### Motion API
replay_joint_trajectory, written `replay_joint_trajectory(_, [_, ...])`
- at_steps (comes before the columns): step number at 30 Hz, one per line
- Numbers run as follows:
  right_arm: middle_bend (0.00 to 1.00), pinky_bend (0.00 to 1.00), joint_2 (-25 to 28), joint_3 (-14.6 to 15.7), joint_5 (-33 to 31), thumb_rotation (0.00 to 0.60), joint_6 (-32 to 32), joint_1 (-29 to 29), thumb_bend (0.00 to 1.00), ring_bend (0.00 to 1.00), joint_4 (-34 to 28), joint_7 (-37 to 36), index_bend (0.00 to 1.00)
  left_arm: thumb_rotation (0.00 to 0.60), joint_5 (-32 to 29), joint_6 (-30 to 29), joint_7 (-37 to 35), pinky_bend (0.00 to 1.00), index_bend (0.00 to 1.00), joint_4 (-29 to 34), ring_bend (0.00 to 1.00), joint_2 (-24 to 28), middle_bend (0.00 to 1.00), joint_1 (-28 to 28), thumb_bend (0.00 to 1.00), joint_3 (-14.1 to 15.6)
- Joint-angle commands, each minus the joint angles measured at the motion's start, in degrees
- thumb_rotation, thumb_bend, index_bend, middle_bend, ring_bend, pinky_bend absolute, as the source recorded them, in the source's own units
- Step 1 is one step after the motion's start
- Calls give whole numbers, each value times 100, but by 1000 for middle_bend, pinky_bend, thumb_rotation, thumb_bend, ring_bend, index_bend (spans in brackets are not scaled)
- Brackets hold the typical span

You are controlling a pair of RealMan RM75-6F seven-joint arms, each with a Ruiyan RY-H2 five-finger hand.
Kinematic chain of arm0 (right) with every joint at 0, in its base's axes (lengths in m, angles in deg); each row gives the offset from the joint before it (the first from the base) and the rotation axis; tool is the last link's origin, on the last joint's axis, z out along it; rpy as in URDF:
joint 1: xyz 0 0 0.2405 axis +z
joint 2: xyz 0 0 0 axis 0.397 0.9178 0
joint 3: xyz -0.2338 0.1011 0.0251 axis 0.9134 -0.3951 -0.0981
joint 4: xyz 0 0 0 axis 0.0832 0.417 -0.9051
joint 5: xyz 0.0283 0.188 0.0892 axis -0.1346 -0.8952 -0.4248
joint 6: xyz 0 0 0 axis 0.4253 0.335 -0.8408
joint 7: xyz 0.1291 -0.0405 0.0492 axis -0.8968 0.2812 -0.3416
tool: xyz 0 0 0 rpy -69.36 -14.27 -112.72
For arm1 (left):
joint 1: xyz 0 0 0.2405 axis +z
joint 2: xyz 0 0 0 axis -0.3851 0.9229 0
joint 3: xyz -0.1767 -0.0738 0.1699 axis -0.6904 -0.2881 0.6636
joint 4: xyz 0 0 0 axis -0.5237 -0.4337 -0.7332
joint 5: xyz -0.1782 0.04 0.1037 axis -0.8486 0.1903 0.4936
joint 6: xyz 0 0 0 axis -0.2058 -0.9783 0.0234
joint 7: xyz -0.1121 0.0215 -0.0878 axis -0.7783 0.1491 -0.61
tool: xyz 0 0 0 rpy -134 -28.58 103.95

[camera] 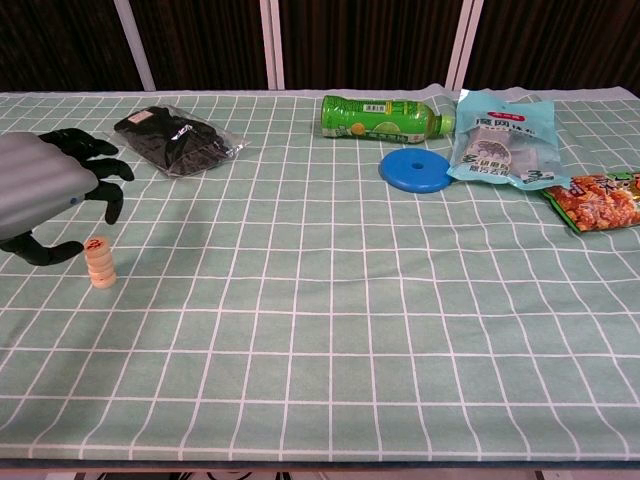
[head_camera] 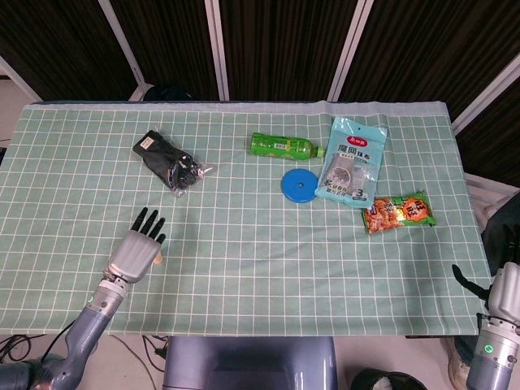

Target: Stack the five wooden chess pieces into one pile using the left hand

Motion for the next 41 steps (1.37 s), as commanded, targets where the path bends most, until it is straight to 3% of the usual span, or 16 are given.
replay_joint_trajectory(1, [1,0,2,-4,-5,600,-3,2,247,22,1,-1,64,600,20,-113,-158,64,266,122,0,120,118,47,338,-77])
replay_joint_trajectory(7, [2,0,3,20,23,600,1,1,248,22,2,19,64,600,369,-606,-838,57,124,597,0,605,69,304,333,-138])
replay_joint_trajectory(13, [1,0,11,136,138,600,-69,29,247,21,40,94,64,600,730,-1384,-1785,58,83,790,0,1049,40,839,333,-61])
replay_joint_trajectory(18, [1,0,57,280,279,600,-199,62,247,21,63,113,65,600,820,-1828,-2762,59,76,551,0,1248,35,1306,333,57])
replay_joint_trajectory(28, [1,0,282,756,985,600,-574,193,247,21,167,-216,64,600,598,-1887,-3884,57,72,-282,0,1213,36,1785,332,170])
replay_joint_trajectory(35, [1,0,269,1019,1585,600,-551,284,247,21,404,-480,64,600,579,-1924,-4282,54,72,-642,0,1143,36,1943,333,126])
replay_joint_trajectory(41, [2,0,199,1125,1724,600,-632,339,247,22,593,-571,64,600,583,-1958,-4434,53,72,-740,0,1146,37,2028,332,62])
